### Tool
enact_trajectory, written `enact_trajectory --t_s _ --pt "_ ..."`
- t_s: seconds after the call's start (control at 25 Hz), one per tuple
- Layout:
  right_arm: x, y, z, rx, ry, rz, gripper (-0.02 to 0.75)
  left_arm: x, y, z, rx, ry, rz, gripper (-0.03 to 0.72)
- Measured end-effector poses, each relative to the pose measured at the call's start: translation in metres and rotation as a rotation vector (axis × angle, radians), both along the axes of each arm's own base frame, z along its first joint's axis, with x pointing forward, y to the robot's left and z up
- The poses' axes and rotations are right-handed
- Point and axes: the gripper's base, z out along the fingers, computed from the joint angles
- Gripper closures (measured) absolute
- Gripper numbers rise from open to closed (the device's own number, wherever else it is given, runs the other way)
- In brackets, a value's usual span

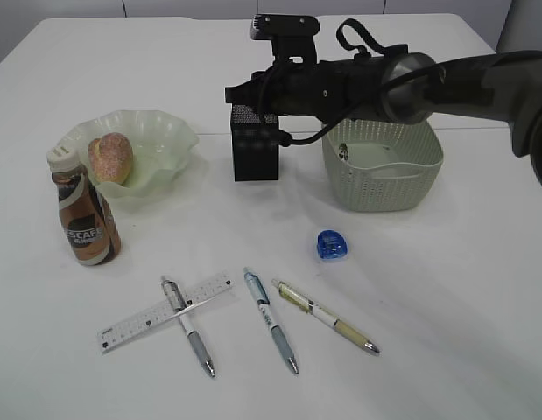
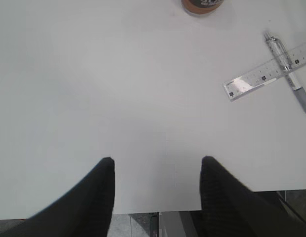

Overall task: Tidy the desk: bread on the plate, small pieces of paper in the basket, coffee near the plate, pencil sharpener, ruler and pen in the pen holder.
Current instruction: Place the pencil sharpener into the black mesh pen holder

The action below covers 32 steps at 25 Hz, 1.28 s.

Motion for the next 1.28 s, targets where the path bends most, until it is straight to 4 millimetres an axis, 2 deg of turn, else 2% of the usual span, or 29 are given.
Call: enact_trajectory --t_s 0.68,0.92,1.28 --pt "-0.001 0.000 -0.003 -0.012 0.029 0.003 0.557 0.000 0.000 0.000 0.000 0.000 0.000 0.307" --pt "0.000 0.000 -0.016 -0.023 0.055 0.004 0.557 0.000 0.000 0.000 0.000 0.000 0.000 0.307" --pt "0.000 0.000 -0.015 -0.021 0.049 0.004 0.557 0.000 0.000 0.000 0.000 0.000 0.000 0.308"
